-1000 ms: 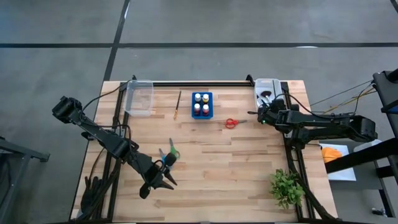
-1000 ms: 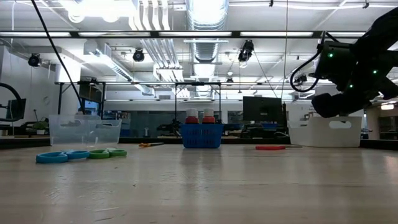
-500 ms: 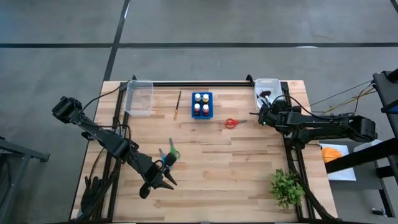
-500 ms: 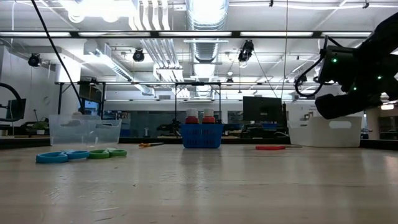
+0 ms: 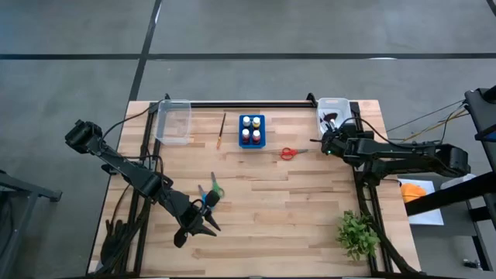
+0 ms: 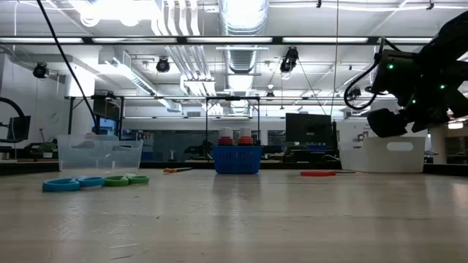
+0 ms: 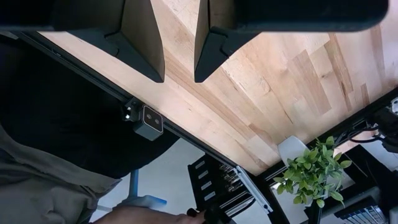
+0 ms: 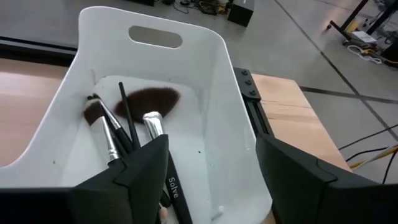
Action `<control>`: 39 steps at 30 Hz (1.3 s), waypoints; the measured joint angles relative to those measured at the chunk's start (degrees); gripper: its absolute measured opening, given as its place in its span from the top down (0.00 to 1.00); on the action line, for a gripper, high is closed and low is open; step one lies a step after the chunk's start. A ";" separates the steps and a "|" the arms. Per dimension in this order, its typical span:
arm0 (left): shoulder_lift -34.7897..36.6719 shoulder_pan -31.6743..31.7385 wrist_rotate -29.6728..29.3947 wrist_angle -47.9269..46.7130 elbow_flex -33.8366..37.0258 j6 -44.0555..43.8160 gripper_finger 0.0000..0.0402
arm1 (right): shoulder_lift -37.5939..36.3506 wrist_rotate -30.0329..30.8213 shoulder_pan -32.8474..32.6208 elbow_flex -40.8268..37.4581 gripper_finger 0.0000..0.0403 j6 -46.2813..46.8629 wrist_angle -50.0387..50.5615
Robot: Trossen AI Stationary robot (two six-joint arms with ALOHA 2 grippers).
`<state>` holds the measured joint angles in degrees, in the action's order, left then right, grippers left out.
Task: Pick & Place Paint Supplies
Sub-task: Put the black eyebrow brush into the white bin
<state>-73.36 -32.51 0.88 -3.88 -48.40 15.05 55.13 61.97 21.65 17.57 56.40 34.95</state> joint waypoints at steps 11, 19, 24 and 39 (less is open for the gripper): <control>0.00 0.00 0.00 0.00 0.00 0.15 0.76 | 0.00 -1.18 -0.03 0.39 0.44 -1.53 -0.17; 0.00 0.00 0.00 0.00 0.00 0.15 0.76 | 0.07 -2.67 -3.74 1.10 0.64 -3.34 -1.29; 0.00 0.00 -0.01 0.00 0.00 0.13 0.76 | 0.07 -2.38 -9.63 1.79 0.72 -7.76 -4.65; 0.00 0.00 -0.01 -0.24 0.00 -0.04 0.76 | 0.23 -7.15 -22.57 1.76 0.75 -40.82 -39.19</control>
<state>-73.36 -32.51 0.87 -4.12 -48.40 15.00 55.36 54.82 -0.92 19.33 15.58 -4.24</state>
